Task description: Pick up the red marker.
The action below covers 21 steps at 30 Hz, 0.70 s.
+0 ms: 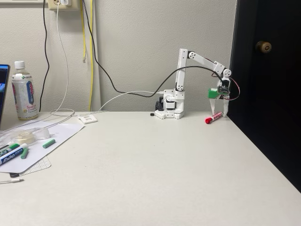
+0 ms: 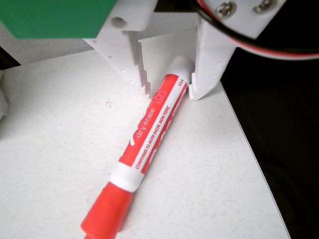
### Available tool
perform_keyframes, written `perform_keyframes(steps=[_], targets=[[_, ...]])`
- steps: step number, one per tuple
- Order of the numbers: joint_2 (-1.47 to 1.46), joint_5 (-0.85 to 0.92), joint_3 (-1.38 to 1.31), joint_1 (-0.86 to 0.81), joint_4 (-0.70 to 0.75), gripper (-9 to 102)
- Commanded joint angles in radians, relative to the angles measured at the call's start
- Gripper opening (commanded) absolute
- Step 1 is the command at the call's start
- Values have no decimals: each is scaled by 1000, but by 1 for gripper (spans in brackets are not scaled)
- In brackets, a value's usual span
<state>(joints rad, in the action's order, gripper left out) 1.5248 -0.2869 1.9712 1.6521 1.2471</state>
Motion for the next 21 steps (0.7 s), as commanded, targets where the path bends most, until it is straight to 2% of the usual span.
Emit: perform_keyframes(steps=[1, 5, 10, 21], targets=[[8, 3, 8, -2, 20, 12], [8, 5, 14, -3, 31, 10], [9, 15, 12, -15, 18, 0], [87, 14, 5, -23, 29, 0]])
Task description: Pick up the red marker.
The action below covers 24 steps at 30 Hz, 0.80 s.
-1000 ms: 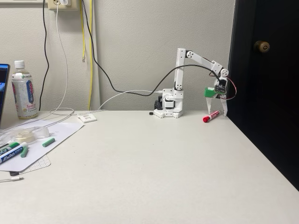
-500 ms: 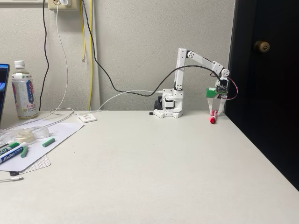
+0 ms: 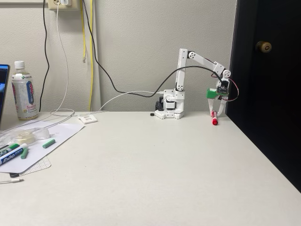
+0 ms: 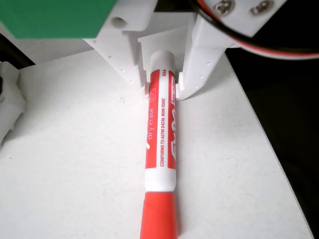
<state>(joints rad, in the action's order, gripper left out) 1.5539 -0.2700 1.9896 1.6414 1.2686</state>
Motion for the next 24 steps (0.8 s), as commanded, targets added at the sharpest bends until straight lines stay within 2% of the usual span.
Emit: perform_keyframes(steps=[1, 24], targets=[[75, -3, -14, -12, 6, 0], [97, 71, -431, -95, 383, 0]])
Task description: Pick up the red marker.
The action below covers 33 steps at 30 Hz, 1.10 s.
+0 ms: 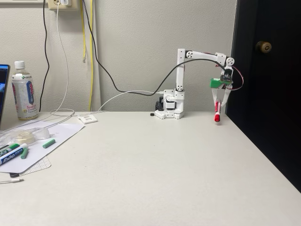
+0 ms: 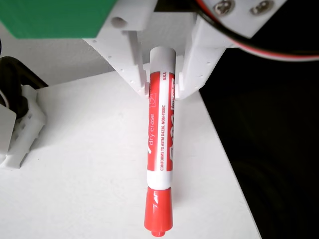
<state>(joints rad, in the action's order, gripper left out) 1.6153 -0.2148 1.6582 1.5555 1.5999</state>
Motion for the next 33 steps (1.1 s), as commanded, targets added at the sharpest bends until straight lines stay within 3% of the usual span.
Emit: perform_keyframes(steps=[1, 7, 33], targets=[[35, 21, -124, -14, 71, 0], [35, 66, -247, -54, 147, 0], [78, 261, -609, -245, 147, 0]])
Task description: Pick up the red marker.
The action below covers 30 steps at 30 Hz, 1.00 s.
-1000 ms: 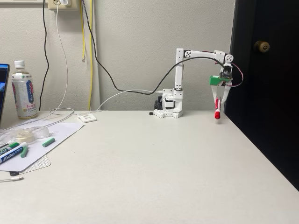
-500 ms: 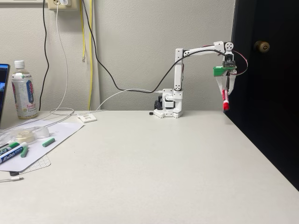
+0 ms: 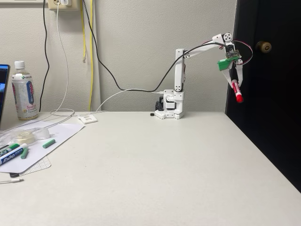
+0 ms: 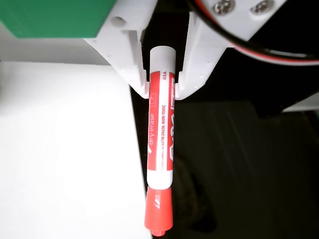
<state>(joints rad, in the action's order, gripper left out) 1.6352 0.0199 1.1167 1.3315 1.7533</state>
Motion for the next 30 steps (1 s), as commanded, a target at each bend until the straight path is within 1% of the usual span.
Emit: perform_keyframes(steps=[1, 17, 30], targets=[[58, 35, -77, -34, -6, 0], [143, 164, -130, -249, -20, 0], [250, 152, -130, -494, -8, 0]])
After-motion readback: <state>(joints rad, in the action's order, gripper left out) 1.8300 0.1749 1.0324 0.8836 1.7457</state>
